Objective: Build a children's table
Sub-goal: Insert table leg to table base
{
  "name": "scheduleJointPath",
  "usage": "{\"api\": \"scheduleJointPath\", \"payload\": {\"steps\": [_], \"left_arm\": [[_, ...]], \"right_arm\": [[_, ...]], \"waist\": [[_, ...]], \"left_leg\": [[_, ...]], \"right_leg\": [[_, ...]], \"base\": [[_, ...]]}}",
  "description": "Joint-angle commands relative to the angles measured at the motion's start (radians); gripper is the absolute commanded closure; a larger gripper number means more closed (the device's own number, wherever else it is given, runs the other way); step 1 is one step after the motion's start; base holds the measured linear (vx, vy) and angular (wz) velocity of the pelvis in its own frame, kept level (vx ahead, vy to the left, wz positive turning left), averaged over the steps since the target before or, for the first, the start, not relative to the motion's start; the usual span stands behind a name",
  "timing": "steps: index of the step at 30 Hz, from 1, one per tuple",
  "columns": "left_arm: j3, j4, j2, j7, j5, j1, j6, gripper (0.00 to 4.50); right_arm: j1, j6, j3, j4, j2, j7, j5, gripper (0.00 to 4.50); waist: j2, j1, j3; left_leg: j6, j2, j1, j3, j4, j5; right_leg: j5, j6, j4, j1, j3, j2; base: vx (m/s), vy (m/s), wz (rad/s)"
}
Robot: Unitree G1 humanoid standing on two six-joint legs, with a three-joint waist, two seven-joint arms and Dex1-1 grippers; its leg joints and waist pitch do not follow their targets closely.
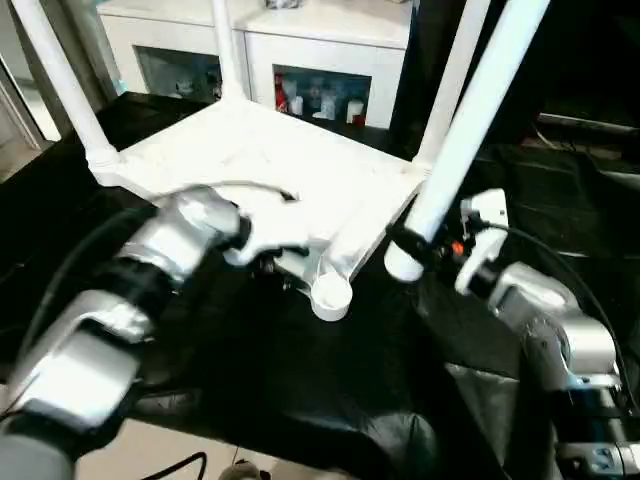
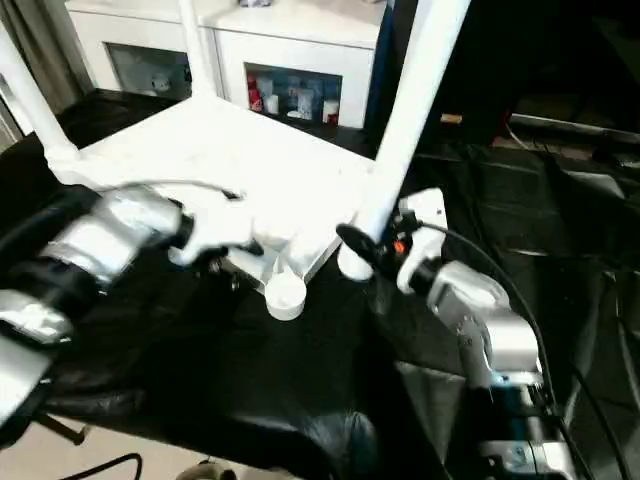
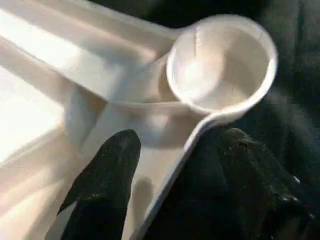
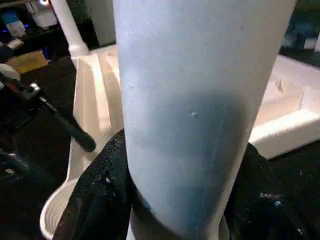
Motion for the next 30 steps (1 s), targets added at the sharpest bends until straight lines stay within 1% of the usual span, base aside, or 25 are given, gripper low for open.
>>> {"api": "scheduleJointPath", "payload": {"steps": [1, 2, 3, 4, 5, 7, 10, 11, 13, 15, 16, 17, 18, 19, 21, 22, 23, 24, 27, 28, 29, 30], "left_arm": [[-0.020, 0.039, -0.007, 0.021, 0.037, -0.031, -0.038, 1.60], [-0.039, 0.093, -0.014, 0.042, 0.066, -0.044, -0.059, 1.60], [-0.039, 0.093, -0.014, 0.042, 0.066, -0.044, -0.059, 1.60], [-0.044, 0.127, -0.019, 0.051, 0.080, -0.051, -0.072, 1.60], [-0.038, 0.151, -0.027, 0.051, 0.083, -0.055, -0.075, 1.60], [-0.024, 0.183, -0.038, 0.050, 0.082, -0.061, -0.082, 1.89], [-0.005, 0.217, -0.053, 0.044, 0.070, -0.070, -0.091, 1.97], [-0.005, 0.237, -0.059, 0.019, 0.072, -0.076, -0.110, 2.01], [-0.018, 0.247, -0.057, -0.032, 0.081, -0.081, -0.115, 2.31], [-0.024, 0.258, -0.057, -0.052, 0.092, -0.086, -0.121, 2.40], [-0.024, 0.263, -0.059, -0.069, 0.094, -0.091, -0.118, 2.55], [-0.024, 0.263, -0.059, -0.069, 0.094, -0.091, -0.118, 2.55], [-0.027, 0.270, -0.063, -0.115, 0.100, -0.103, -0.100, 2.76], [-0.029, 0.273, -0.064, -0.132, 0.104, -0.108, -0.092, 2.76], [-0.037, 0.285, -0.066, -0.150, 0.119, -0.117, -0.077, 2.95], [-0.045, 0.298, -0.067, -0.150, 0.136, -0.123, -0.066, 2.95], [-0.045, 0.298, -0.067, -0.150, 0.136, -0.123, -0.066, 3.04], [-0.049, 0.306, -0.068, -0.136, 0.147, -0.126, -0.061, 3.25], [-0.051, 0.324, -0.074, -0.079, 0.172, -0.128, -0.063, 3.38], [-0.049, 0.327, -0.075, -0.071, 0.180, -0.127, -0.061, 3.58], [-0.048, 0.328, -0.076, -0.066, 0.183, -0.124, -0.052, 3.58], [-0.044, 0.330, -0.077, -0.063, 0.187, -0.123, -0.044, 3.68]], "right_arm": [[0.000, -0.003, -0.005, -0.038, -0.009, 0.005, -0.005, 2.59], [0.015, 0.006, -0.006, -0.060, -0.012, 0.006, -0.002, 2.59], [0.015, 0.006, -0.006, -0.060, -0.012, 0.006, -0.002, 2.59], [0.026, 0.010, -0.006, -0.071, -0.017, 0.008, -0.001, 2.59], [0.031, 0.012, -0.007, -0.077, -0.020, 0.007, 0.000, 2.59], [0.036, 0.014, -0.008, -0.082, -0.022, 0.006, 0.003, 2.59], [0.037, 0.016, -0.009, -0.083, -0.025, 0.006, 0.005, 2.59], [0.036, 0.016, -0.007, -0.080, -0.027, 0.006, 0.005, 2.59], [0.032, 0.013, -0.002, -0.074, -0.026, 0.009, 0.000, 2.59], [0.029, 0.013, 0.001, -0.072, -0.026, 0.009, -0.002, 2.59], [0.026, 0.013, 0.002, -0.071, -0.025, 0.008, -0.003, 2.59], [0.026, 0.013, 0.002, -0.071, -0.025, 0.008, -0.003, 2.59], [0.017, 0.011, 0.007, -0.063, -0.025, 0.009, -0.006, 2.59], [0.013, 0.009, 0.009, -0.059, -0.025, 0.010, -0.008, 2.59], [0.008, 0.006, 0.012, -0.052, -0.027, 0.013, -0.012, 2.59], [0.005, 0.002, 0.016, -0.047, -0.027, 0.014, -0.018, 2.59], [0.005, 0.002, 0.016, -0.047, -0.027, 0.014, -0.018, 2.59], [0.005, 0.000, 0.017, -0.044, -0.028, 0.014, -0.021, 2.59], [0.003, -0.007, 0.022, -0.038, -0.028, 0.013, -0.031, 2.59], [0.004, -0.010, 0.024, -0.037, -0.029, 0.013, -0.035, 2.59], [0.004, -0.012, 0.024, -0.036, -0.029, 0.012, -0.037, 2.59], [0.004, -0.014, 0.024, -0.035, -0.028, 0.012, -0.038, 2.59]], "waist": [[0.005, 0.000, -0.082], [0.010, 0.000, -0.083], [0.007, 0.000, -0.082], [0.007, -0.001, -0.083], [0.007, -0.001, -0.083], [0.006, -0.001, -0.082], [0.005, -0.002, -0.081], [0.003, -0.002, -0.080], [0.001, 0.000, -0.079], [0.003, 0.000, -0.080], [-0.001, -0.001, -0.081], [0.001, -0.001, -0.082], [-0.001, -0.003, -0.082], [0.000, -0.003, -0.082], [0.001, -0.003, -0.081], [0.001, -0.003, -0.081], [0.002, -0.004, -0.081], [0.002, -0.004, -0.080], [0.005, -0.003, -0.079], [0.004, -0.003, -0.079], [0.004, -0.004, -0.077], [0.003, -0.005, -0.076]], "left_leg": [[-0.012, 0.025, 0.023, -0.011, -0.067, -0.178], [-0.012, 0.026, 0.022, -0.013, -0.066, -0.174], [-0.008, 0.025, 0.024, -0.012, -0.065, -0.178], [-0.005, 0.024, 0.022, -0.012, -0.066, -0.175], [-0.004, 0.025, 0.023, -0.012, -0.065, -0.174], [0.001, 0.025, 0.023, -0.011, -0.065, -0.176], [0.004, 0.026, 0.025, -0.012, -0.065, -0.188], [0.006, 0.025, 0.024, -0.011, -0.065, -0.191], [0.009, 0.026, 0.024, -0.012, -0.066, -0.189], [0.009, 0.027, 0.024, -0.012, -0.066, -0.184], [0.010, 0.027, 0.022, -0.012, -0.066, -0.178], [0.014, 0.027, 0.023, -0.012, -0.065, -0.170], [0.017, 0.026, 0.021, -0.012, -0.065, -0.162], [0.020, 0.027, 0.021, -0.012, -0.065, -0.158], [0.022, 0.027, 0.022, -0.010, -0.065, -0.156], [0.022, 0.028, 0.023, -0.011, -0.065, -0.157], [0.022, 0.027, 0.022, -0.011, -0.065, -0.161], [0.021, 0.026, 0.023, -0.010, -0.064, -0.167], [0.019, 0.026, 0.023, -0.011, -0.065, -0.177], [0.018, 0.028, 0.025, -0.012, -0.065, -0.186], [0.016, 0.026, 0.024, -0.012, -0.066, -0.193], [0.015, 0.026, 0.025, -0.012, -0.067, -0.200]], "right_leg": [[-0.169, -0.185, -0.070, 0.057, 0.047, -0.081], [-0.152, -0.195, -0.066, 0.059, 0.048, -0.082], [-0.151, -0.193, -0.068, 0.058, 0.047, -0.080], [-0.146, -0.195, -0.068, 0.060, 0.047, -0.080], [-0.141, -0.198, -0.067, 0.060, 0.047, -0.081], [-0.147, -0.206, -0.069, 0.060, 0.047, -0.082], [-0.166, -0.218, -0.072, 0.059, 0.046, -0.084], [-0.178, -0.216, -0.074, 0.059, 0.046, -0.084], [-0.188, -0.214, -0.075, 0.058, 0.047, -0.085], [-0.180, -0.215, -0.072, 0.059, 0.046, -0.085], [-0.165, -0.218, -0.070, 0.061, 0.046, -0.085], [-0.151, -0.223, -0.068, 0.060, 0.047, -0.086], [-0.141, -0.227, -0.066, 0.062, 0.047, -0.086], [-0.139, -0.228, -0.067, 0.061, 0.047, -0.086], [-0.135, -0.233, -0.067, 0.061, 0.047, -0.086], [-0.131, -0.236, -0.067, 0.061, 0.047, -0.086], [-0.131, -0.238, -0.067, 0.062, 0.047, -0.086], [-0.135, -0.240, -0.068, 0.061, 0.047, -0.086], [-0.152, -0.238, -0.070, 0.062, 0.046, -0.086], [-0.167, -0.235, -0.073, 0.061, 0.047, -0.087], [-0.184, -0.231, -0.075, 0.062, 0.046, -0.087], [-0.205, -0.225, -0.078, 0.062, 0.046, -0.087]], "base": [[0.000, 0.000, 0.00], [0.000, 0.000, 0.00], [0.000, 0.000, 0.00], [0.000, 0.000, 0.00], [0.000, 0.000, 0.00], [0.000, 0.000, 0.00], [0.000, 0.000, 0.00], [0.000, 0.000, 0.00], [0.000, 0.000, 0.00], [0.000, 0.000, 0.00], [0.000, 0.000, 0.00], [0.000, 0.000, 0.00], [0.000, 0.000, 0.00], [0.000, 0.000, 0.00], [0.000, 0.000, 0.00], [0.000, 0.000, 0.00], [0.000, 0.000, 0.00], [0.000, 0.000, 0.00], [0.000, 0.000, 0.00], [0.000, 0.000, 0.00], [0.000, 0.000, 0.00], [0.000, 0.000, 0.00]]}}
